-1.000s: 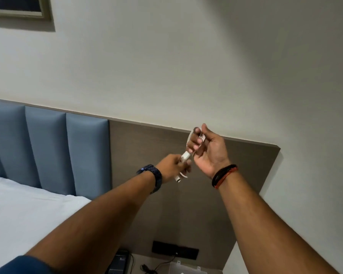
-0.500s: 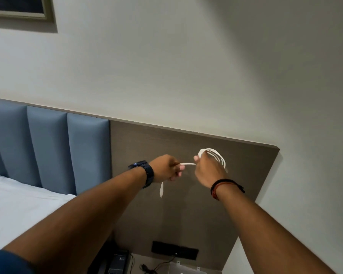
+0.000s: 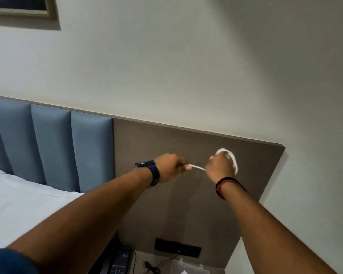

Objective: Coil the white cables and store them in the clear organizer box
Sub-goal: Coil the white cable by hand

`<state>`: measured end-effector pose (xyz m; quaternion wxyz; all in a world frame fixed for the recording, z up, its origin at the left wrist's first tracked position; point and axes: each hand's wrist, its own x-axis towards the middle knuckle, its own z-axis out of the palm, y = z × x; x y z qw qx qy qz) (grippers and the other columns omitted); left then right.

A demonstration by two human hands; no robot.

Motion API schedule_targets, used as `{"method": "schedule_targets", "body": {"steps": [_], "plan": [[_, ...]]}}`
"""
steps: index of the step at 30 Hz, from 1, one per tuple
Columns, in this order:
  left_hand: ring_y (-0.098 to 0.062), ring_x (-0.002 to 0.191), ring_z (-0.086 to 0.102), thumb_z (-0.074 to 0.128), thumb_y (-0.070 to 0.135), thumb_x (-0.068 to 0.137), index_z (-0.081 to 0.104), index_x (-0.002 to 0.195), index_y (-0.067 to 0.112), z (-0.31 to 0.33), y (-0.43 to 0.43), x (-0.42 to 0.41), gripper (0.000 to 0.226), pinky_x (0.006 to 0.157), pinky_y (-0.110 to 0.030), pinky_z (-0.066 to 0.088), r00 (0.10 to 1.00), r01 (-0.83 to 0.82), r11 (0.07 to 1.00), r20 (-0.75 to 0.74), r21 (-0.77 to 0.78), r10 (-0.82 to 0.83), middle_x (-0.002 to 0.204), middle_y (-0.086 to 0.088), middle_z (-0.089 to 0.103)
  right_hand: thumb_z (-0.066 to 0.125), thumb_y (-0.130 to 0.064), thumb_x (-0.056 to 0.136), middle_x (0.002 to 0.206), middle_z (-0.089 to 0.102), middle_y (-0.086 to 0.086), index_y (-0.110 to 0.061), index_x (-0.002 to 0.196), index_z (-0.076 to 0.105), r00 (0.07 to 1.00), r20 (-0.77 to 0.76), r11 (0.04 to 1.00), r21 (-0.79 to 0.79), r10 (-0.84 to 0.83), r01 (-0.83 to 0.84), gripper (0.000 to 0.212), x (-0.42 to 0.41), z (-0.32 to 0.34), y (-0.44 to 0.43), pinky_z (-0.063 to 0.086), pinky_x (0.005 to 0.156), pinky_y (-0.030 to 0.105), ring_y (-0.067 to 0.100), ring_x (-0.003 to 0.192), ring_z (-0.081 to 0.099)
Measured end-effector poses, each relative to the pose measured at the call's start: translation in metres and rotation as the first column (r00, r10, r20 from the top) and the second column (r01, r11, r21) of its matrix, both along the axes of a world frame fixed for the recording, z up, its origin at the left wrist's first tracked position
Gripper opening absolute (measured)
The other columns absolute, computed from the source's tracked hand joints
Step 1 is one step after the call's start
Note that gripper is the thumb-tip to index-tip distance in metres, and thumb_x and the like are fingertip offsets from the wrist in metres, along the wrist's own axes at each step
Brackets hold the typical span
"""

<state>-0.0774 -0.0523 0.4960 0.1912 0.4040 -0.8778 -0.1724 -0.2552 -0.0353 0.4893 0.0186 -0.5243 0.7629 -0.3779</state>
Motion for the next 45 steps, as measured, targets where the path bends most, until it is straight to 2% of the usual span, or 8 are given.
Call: {"method": "schedule_targets", "body": {"steps": [4, 8, 14, 24, 29, 33, 39, 45], "plan": [[-0.018, 0.074, 0.056, 0.045, 0.044, 0.092, 0.064, 0.083, 0.024, 0.013, -0.016, 0.014, 0.029, 0.067, -0.03, 0.044, 0.995, -0.089, 0.983, -0.053, -0.159, 0.082, 0.081, 0.004, 0.061, 0.023, -0.07, 0.088, 0.041, 0.045, -0.003, -0.013, 0.062, 0.062, 0.821, 0.413, 0.79, 0.303, 0.395, -0.532, 0.073, 0.026, 0.006, 0.017, 0.036, 0.046, 0.023, 0.014, 0.037, 0.043], [-0.019, 0.07, 0.055, 0.048, 0.043, 0.091, 0.063, 0.077, 0.018, 0.009, -0.022, 0.022, 0.032, 0.066, -0.033, 0.044, 0.936, -0.154, 0.983, -0.333, -0.101, 0.112, 0.076, 0.0, 0.064, 0.033, -0.063, 0.091, 0.033, 0.026, -0.008, -0.016, 0.053, 0.05, 0.356, 0.815, 0.629, -0.013, 0.457, -0.778, 0.062, 0.032, 0.025, 0.026, 0.024, 0.034, 0.018, 0.008, 0.026, 0.022], [-0.011, 0.049, 0.044, 0.037, 0.03, 0.098, 0.055, 0.07, 0.017, -0.014, 0.003, -0.002, 0.036, 0.044, -0.02, 0.04, 0.789, -0.033, 0.938, -0.567, 0.344, 0.236, 0.06, 0.003, 0.05, 0.039, -0.041, 0.097, 0.034, 0.031, -0.009, -0.014, 0.066, 0.05, -0.114, 0.815, 0.615, -0.512, 0.568, -0.6, 0.043, 0.046, 0.054, 0.024, 0.037, 0.038, 0.02, 0.007, 0.028, 0.033], [-0.019, 0.062, 0.062, 0.04, 0.018, 0.096, 0.062, 0.093, 0.006, -0.005, 0.023, -0.024, 0.025, 0.056, -0.024, 0.053, 0.926, 0.037, 0.92, -0.359, 0.391, 0.115, 0.075, -0.008, 0.065, 0.035, -0.021, 0.102, 0.063, 0.065, -0.002, -0.014, 0.089, 0.051, 0.434, 0.692, 0.813, -0.437, 0.577, -0.385, 0.022, 0.048, 0.037, 0.007, 0.048, 0.049, 0.022, 0.011, 0.048, 0.058], [-0.015, 0.074, 0.064, 0.047, 0.027, 0.095, 0.061, 0.09, 0.015, -0.005, 0.022, -0.02, 0.019, 0.061, -0.019, 0.053, 0.948, 0.062, 0.96, -0.318, 0.273, 0.03, 0.09, -0.005, 0.071, 0.034, -0.021, 0.101, 0.043, 0.038, -0.009, -0.014, 0.08, 0.047, 0.291, 0.79, 0.831, -0.446, 0.54, -0.332, 0.026, 0.031, 0.033, 0.004, 0.034, 0.042, 0.023, 0.007, 0.035, 0.037], [-0.013, 0.064, 0.062, 0.048, 0.03, 0.094, 0.059, 0.08, 0.021, -0.005, 0.02, -0.023, 0.02, 0.069, -0.031, 0.054, 0.981, 0.011, 0.994, -0.193, 0.112, 0.011, 0.078, 0.004, 0.069, 0.032, -0.022, 0.102, 0.061, 0.064, -0.003, -0.014, 0.085, 0.047, 0.324, 0.786, 0.841, -0.428, 0.527, -0.33, 0.024, 0.032, 0.031, 0.002, 0.049, 0.055, 0.029, 0.016, 0.058, 0.065], [-0.03, 0.072, 0.064, 0.058, 0.02, 0.084, 0.07, 0.097, 0.014, 0.004, 0.018, -0.019, 0.019, 0.063, -0.03, 0.047, 0.983, -0.171, 0.94, -0.118, -0.297, 0.141, 0.08, -0.012, 0.073, 0.04, -0.021, 0.097, 0.07, 0.056, -0.004, -0.016, 0.068, 0.041, 0.903, 0.158, 0.903, -0.235, 0.4, -0.359, 0.029, 0.045, 0.019, 0.005, 0.043, 0.066, 0.03, 0.016, 0.068, 0.057], [-0.036, 0.062, 0.062, 0.061, 0.014, 0.081, 0.069, 0.076, 0.005, 0.005, 0.023, -0.009, 0.013, 0.058, -0.035, 0.05, 0.953, -0.257, 0.857, -0.262, -0.447, 0.15, 0.067, -0.017, 0.07, 0.037, -0.026, 0.097, 0.077, 0.048, 0.001, -0.013, 0.074, 0.041, 0.929, -0.199, 0.924, -0.162, 0.313, -0.347, 0.027, 0.052, 0.02, 0.006, 0.035, 0.07, 0.028, 0.02, 0.076, 0.046]]}}
